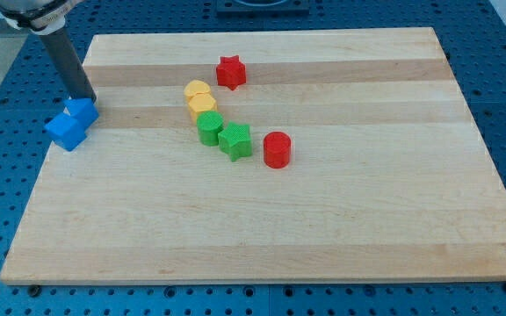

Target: Point your arm closer to yellow heart

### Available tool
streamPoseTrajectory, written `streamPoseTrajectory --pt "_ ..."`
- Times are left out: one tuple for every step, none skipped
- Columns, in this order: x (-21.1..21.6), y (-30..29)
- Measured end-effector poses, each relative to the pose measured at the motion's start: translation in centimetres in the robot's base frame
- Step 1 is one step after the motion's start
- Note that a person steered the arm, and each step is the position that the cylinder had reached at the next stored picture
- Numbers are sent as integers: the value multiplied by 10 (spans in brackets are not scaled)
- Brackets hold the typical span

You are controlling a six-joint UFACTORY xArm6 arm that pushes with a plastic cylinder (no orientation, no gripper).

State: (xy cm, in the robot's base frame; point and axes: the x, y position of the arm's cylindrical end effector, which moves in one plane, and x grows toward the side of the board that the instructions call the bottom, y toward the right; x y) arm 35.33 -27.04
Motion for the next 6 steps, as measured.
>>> streamPoseTrajectory --pt "-2 0" --pt "-3 0" --pt "-38 27" --pt "-55 48" --pt "-55 49" --pt "-52 102"
